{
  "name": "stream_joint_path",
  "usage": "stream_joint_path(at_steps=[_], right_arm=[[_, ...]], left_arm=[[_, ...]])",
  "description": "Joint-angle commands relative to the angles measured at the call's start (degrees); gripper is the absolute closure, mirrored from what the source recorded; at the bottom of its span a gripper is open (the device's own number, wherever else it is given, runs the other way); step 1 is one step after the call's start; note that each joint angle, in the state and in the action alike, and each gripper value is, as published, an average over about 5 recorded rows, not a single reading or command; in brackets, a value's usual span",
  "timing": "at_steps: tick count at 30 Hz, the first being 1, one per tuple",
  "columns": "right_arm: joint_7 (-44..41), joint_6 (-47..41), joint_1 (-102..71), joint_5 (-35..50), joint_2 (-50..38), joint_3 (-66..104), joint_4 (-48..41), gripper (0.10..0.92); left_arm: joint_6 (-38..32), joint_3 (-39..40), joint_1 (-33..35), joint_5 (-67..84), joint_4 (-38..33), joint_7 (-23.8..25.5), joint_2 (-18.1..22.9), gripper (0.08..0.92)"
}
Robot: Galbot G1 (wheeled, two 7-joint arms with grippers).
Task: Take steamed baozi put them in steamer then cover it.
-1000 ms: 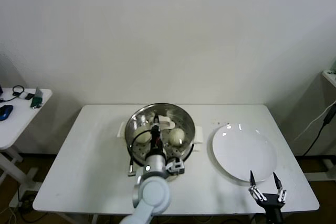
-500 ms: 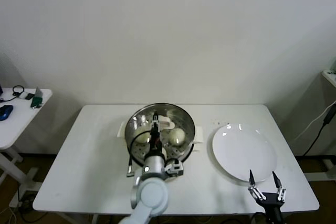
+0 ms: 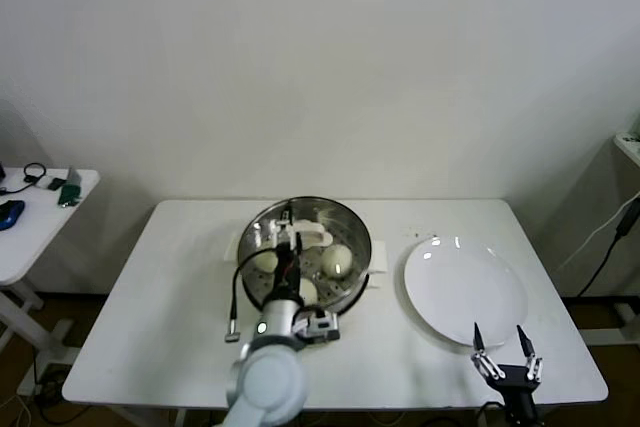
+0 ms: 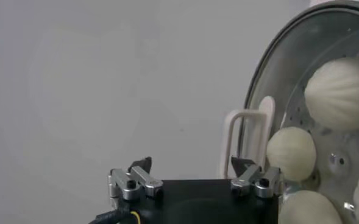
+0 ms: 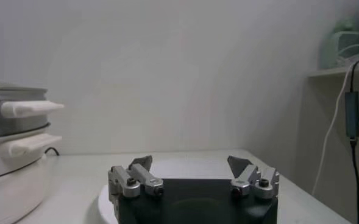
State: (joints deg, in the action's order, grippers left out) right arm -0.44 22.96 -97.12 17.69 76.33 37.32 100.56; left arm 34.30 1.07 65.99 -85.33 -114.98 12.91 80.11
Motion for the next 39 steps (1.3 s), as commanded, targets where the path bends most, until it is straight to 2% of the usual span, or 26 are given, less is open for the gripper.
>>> stream_joint_path(at_steps=[1, 5, 8, 11, 14, 18, 21, 28, 39], right_arm=[[2.09, -2.94, 0.49, -0.09, 0.27, -0.07, 2.56, 0.203], [2.07, -2.71, 0.85, -0.04, 0.34, 0.44, 4.41, 0.203], [2.06, -3.84, 0.94, -0.11, 0.43, 0.55, 5.72, 0.203], [1.87, -4.79, 1.04, -0.49, 0.51, 0.16, 6.09, 0.203], [1.67, -4.92, 1.02, -1.03, 0.49, -0.16, 5.58, 0.203], [1.55, -4.64, 0.92, -1.12, 0.42, -0.20, 4.60, 0.203], [1.11, -4.64, 0.54, -0.94, -0.01, -0.17, 4.13, 0.203], [-0.94, -5.19, -0.62, -0.24, -2.32, -0.56, 3.43, 0.203], [-1.36, -5.11, -0.61, 0.61, -2.13, -0.77, 3.47, 0.203]], left_arm=[[-7.31, -3.48, 8.46, 19.85, -8.93, -9.45, -8.21, 0.183], [-18.82, -9.23, 12.84, 40.88, -9.59, -23.35, -8.46, 0.178], [-27.20, -17.29, 16.32, 58.04, -10.11, -28.46, -7.15, 0.177], [-31.35, -27.47, 19.00, 73.03, -9.83, -26.18, -6.18, 0.177], [-33.89, -37.24, 20.77, 86.44, -6.77, -21.26, -6.58, 0.177], [-39.08, -44.17, 22.58, 99.27, 0.26, -16.49, -8.97, 0.177], [-44.26, -44.59, 23.44, 102.57, 5.22, -15.23, -9.43, 0.177], [-52.02, -41.10, 25.09, 101.81, 11.91, -14.51, -5.89, 0.177], [-54.68, -38.57, 26.27, 101.66, 14.04, -12.72, -4.90, 0.177]])
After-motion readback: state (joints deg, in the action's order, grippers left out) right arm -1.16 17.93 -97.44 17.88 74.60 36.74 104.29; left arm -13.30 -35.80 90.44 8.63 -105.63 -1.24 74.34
